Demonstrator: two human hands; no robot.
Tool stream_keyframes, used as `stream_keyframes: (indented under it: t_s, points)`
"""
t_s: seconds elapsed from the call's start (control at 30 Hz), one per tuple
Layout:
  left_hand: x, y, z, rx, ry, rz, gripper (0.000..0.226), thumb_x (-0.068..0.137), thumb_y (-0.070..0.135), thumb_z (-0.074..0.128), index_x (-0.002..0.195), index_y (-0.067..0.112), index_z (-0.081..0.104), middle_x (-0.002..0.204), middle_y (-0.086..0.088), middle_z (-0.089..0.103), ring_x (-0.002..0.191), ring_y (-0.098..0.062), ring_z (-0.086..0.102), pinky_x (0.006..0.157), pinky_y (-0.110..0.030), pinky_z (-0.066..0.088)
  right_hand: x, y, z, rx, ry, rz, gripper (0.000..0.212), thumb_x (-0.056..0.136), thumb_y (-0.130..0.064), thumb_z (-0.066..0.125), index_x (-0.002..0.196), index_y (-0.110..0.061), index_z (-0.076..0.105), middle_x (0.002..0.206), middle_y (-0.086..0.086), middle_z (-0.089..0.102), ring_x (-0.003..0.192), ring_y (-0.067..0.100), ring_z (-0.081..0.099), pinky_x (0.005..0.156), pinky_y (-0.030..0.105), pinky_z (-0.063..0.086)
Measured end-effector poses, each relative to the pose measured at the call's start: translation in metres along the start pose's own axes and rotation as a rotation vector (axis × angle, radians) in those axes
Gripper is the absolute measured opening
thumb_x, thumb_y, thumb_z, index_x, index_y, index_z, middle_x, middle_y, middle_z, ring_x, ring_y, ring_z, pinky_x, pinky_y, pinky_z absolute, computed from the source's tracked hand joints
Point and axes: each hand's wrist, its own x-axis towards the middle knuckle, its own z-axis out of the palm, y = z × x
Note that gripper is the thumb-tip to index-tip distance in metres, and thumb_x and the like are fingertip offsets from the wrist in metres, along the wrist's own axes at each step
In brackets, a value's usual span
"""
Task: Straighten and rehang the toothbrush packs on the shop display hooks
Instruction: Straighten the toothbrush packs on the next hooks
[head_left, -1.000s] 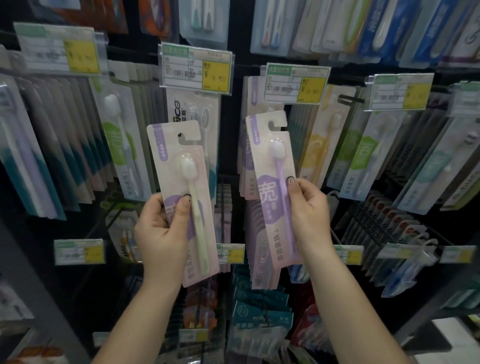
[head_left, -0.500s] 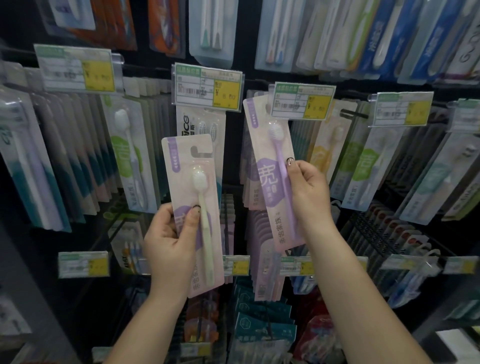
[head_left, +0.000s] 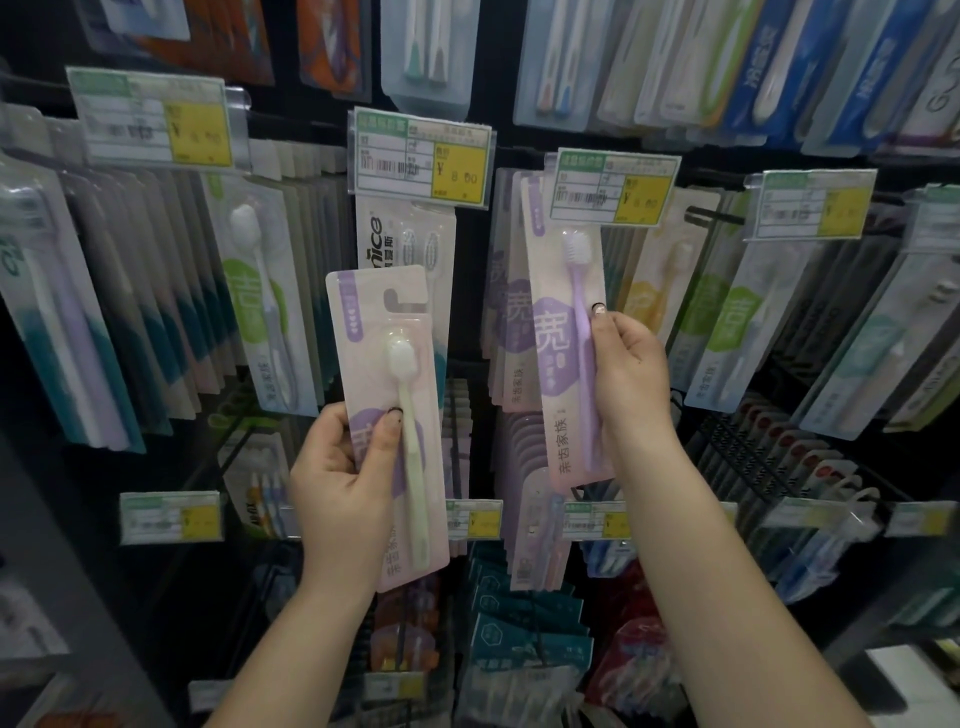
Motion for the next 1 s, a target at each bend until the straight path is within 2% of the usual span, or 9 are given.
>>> stream_keyframes:
  t_s: [0.1,0.2,0.3,0.4,0.57,0.67,0.8,0.93,1.0]
  points:
    - [-0.001,-0.001,-0.001,0.003,0.002,-0.004,0.013,0.082,0.026,0.057,0.072,0.034,0.058,0.064,0.017,0.061,0.057,0.001,0.053,0.054,-0.008,0.042,0.004,0.005,-0.003,0.005,0.005,0.040,0.059,0.082,-0.051,0.043,0.082,0.008,0.047,0.072,0.009,0.048,0.067,0.021,0.044,0.064,0.035,0.033]
    - [-0.001,-0.001,-0.001,-0.008,0.007,-0.005,0.012,0.082,0.025,0.057,0.073,0.033,0.057,0.065,0.017,0.061,0.058,0.002,0.054,0.055,-0.007,0.042,0.006,0.010,-0.005,-0.015,0.009,0.042,0.063,0.078,-0.057,0.042,0.084,0.004,0.051,0.073,0.018,0.052,0.068,0.022,0.047,0.065,0.035,0.036]
    - [-0.002,-0.001,0.000,0.002,0.006,0.002,0.006,0.082,0.024,0.056,0.076,0.024,0.054,0.065,0.019,0.061,0.058,0.004,0.054,0.054,-0.006,0.041,0.006,0.011,-0.005,-0.017,0.004,0.049,0.054,0.086,-0.049,0.044,0.083,0.005,0.052,0.073,0.011,0.051,0.068,0.022,0.046,0.065,0.035,0.035]
    - [-0.002,-0.004,0.000,0.006,0.002,0.010,0.010,0.085,0.024,0.059,0.077,0.029,0.056,0.066,0.018,0.062,0.058,0.002,0.054,0.055,-0.008,0.042,0.006,0.013,-0.003,0.021,-0.009,0.064,0.044,0.096,-0.035,0.044,0.085,0.006,0.054,0.074,0.009,0.052,0.068,0.020,0.047,0.066,0.031,0.037]
    - [-0.002,-0.011,0.004,0.008,-0.010,-0.001,0.011,0.087,0.023,0.059,0.079,0.031,0.057,0.068,0.015,0.061,0.060,0.001,0.052,0.056,-0.011,0.044,0.005,0.019,0.006,0.014,-0.081,0.109,0.027,0.098,-0.029,0.041,0.077,-0.024,0.058,0.077,-0.010,0.059,0.072,0.002,0.053,0.066,0.020,0.042]
    - [-0.001,-0.010,0.009,0.000,-0.032,-0.006,0.011,0.086,0.025,0.061,0.078,0.031,0.057,0.068,0.013,0.061,0.061,-0.001,0.053,0.056,-0.014,0.045,0.006,0.021,0.013,0.002,-0.103,0.084,0.025,0.099,-0.025,0.041,0.079,-0.027,0.056,0.080,-0.011,0.057,0.076,0.002,0.052,0.070,0.022,0.043]
    - [0.007,-0.006,0.016,-0.020,-0.102,-0.002,0.009,0.088,0.021,0.057,0.080,0.026,0.057,0.068,0.016,0.062,0.061,0.002,0.054,0.058,-0.013,0.044,0.007,0.025,0.019,-0.031,-0.122,0.044,0.019,0.099,-0.022,0.040,0.088,-0.024,0.055,0.087,-0.010,0.059,0.084,0.006,0.054,0.084,0.032,0.045]
    - [0.015,-0.005,0.023,-0.062,-0.146,-0.014,0.014,0.090,0.015,0.057,0.080,0.025,0.057,0.067,0.018,0.060,0.062,0.003,0.053,0.059,-0.013,0.044,0.010,0.025,0.020,-0.049,-0.108,0.035,0.020,0.099,-0.020,0.040,0.098,-0.013,0.058,0.095,0.006,0.061,0.083,0.009,0.052,0.086,0.035,0.045]
    - [0.018,-0.002,0.027,-0.080,-0.157,-0.010,0.011,0.089,0.019,0.055,0.080,0.025,0.056,0.067,0.017,0.060,0.063,0.001,0.053,0.060,-0.015,0.045,0.012,0.025,0.019,-0.063,-0.105,0.038,0.021,0.099,-0.023,0.041,0.088,-0.017,0.058,0.086,0.004,0.059,0.081,0.013,0.052,0.081,0.037,0.046]
